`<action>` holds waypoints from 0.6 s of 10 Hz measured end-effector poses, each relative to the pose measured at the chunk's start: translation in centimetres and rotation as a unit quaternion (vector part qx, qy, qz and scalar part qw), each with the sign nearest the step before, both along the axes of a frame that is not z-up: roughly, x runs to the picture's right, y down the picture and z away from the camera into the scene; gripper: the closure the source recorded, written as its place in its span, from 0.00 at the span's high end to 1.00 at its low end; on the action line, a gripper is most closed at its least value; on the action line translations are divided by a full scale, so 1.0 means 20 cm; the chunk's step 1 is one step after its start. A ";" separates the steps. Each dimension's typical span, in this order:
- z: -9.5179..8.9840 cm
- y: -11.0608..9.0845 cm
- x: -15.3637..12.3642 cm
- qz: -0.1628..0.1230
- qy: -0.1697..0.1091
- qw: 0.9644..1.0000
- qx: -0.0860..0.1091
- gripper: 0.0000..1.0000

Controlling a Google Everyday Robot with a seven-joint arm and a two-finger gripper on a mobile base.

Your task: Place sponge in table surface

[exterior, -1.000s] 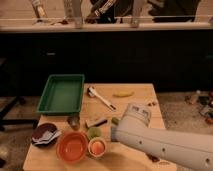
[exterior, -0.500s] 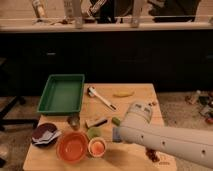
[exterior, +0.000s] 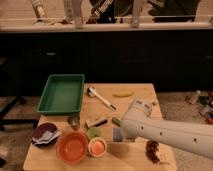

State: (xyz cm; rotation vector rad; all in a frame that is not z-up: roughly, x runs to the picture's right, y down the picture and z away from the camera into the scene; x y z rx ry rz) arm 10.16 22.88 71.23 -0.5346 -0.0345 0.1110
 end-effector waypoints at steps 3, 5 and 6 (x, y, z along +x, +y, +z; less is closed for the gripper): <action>0.06 0.02 0.02 0.042 -0.041 0.998 0.003 0.00; 0.07 0.02 0.02 0.046 -0.045 0.998 -0.001 0.00; 0.08 0.02 0.02 0.048 -0.046 0.998 -0.003 0.00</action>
